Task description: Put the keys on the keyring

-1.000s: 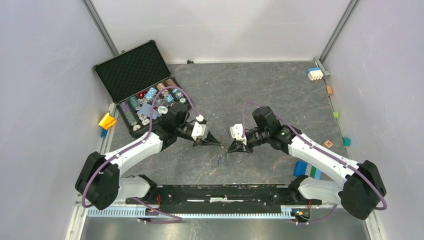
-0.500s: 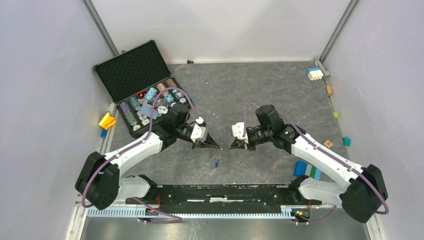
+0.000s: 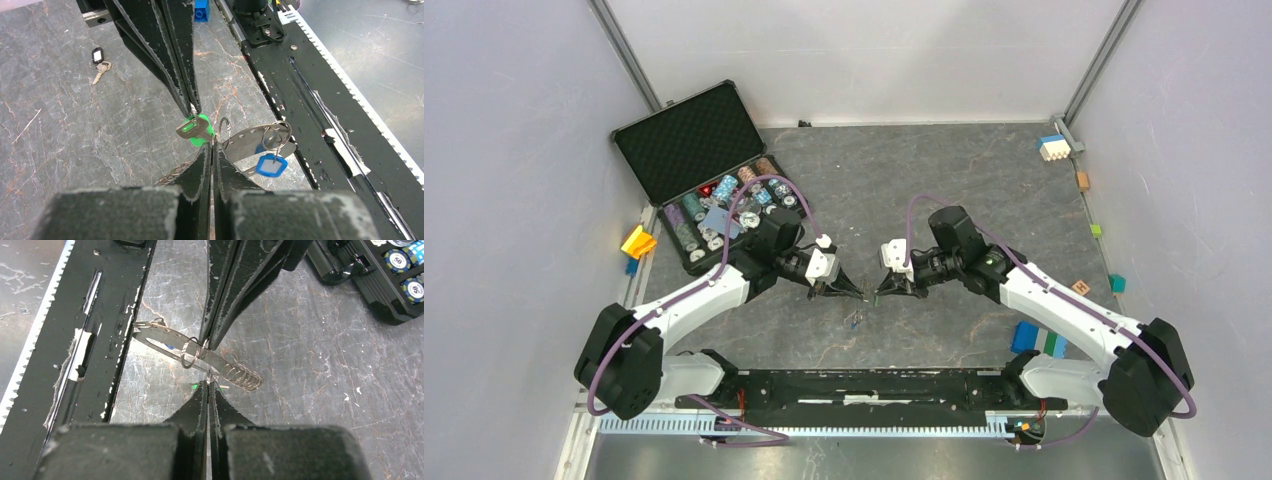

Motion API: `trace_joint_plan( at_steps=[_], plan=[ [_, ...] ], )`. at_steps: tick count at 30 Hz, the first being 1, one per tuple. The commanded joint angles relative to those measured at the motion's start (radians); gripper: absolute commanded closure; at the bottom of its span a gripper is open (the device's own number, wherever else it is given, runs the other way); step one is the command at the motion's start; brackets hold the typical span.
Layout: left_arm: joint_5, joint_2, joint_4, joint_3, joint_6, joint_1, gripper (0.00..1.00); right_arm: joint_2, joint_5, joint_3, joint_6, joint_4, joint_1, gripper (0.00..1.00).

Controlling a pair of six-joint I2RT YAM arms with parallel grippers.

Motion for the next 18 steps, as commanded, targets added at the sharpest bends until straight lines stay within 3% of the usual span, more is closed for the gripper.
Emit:
trace_joint_plan(
  at_steps=[1,18],
  plan=[
    [0.029,-0.009,0.014,0.033,0.023,0.004,0.98,0.009,-0.037,0.039,0.013,0.034,0.019,1.0],
    [0.002,-0.016,0.04,0.025,-0.002,0.004,0.98,0.038,-0.094,0.021,0.065,0.074,0.03,1.0]
  ],
)
